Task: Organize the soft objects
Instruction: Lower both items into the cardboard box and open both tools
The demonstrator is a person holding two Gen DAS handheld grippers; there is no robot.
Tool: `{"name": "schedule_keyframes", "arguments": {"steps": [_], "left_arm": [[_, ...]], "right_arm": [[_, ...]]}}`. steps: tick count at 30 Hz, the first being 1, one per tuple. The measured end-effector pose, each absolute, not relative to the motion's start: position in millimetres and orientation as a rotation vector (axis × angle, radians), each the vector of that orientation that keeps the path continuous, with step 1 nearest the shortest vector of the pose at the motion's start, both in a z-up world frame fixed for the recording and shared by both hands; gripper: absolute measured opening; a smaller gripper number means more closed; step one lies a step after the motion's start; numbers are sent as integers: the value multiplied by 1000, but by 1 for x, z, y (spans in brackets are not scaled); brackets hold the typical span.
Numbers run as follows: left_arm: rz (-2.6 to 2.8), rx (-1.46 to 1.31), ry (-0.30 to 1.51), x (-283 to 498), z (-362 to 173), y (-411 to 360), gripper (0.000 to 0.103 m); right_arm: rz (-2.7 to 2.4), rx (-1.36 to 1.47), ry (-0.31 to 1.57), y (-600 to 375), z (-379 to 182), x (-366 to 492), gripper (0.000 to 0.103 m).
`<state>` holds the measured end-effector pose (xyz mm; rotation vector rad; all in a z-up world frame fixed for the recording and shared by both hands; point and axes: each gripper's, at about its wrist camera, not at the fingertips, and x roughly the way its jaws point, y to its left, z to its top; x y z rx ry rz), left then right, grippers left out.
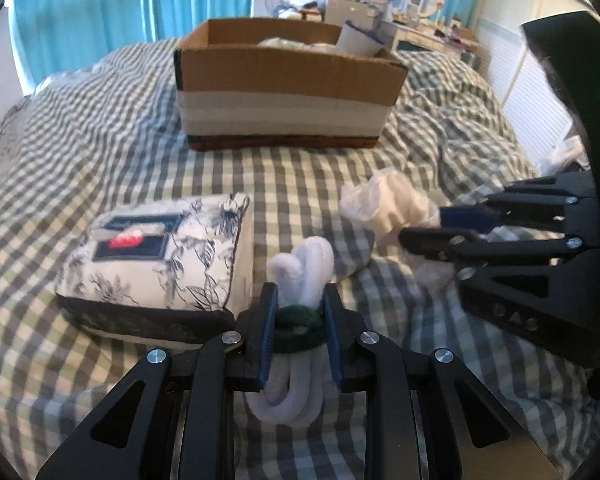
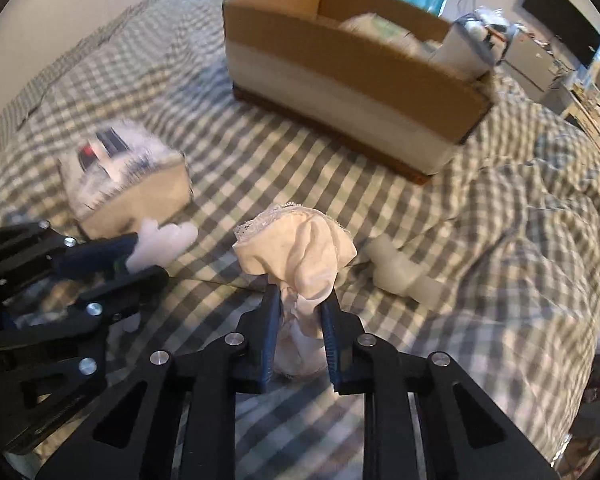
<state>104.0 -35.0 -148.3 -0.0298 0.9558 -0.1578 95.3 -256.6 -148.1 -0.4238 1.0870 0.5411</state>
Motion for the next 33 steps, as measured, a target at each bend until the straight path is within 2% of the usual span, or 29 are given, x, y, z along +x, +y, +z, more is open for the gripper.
{"name": "schedule_keyframes", "arguments": {"steps": [4,16,26,33], "left_arm": [[-174,-27,900,93,-120,-35,22],[-235,-20,748,102,-34,-33,22],[-222,22,640,151,18,-18,22],[-202,56,591,212,32,-8,22]], "right_arm": [[490,-422,1032,-270,-123,84,16],[469,-365,817,-290,-11,76,16],[475,-279,669,-287,67,112,16],[485,-266,650,-273,81,163,16]]}}
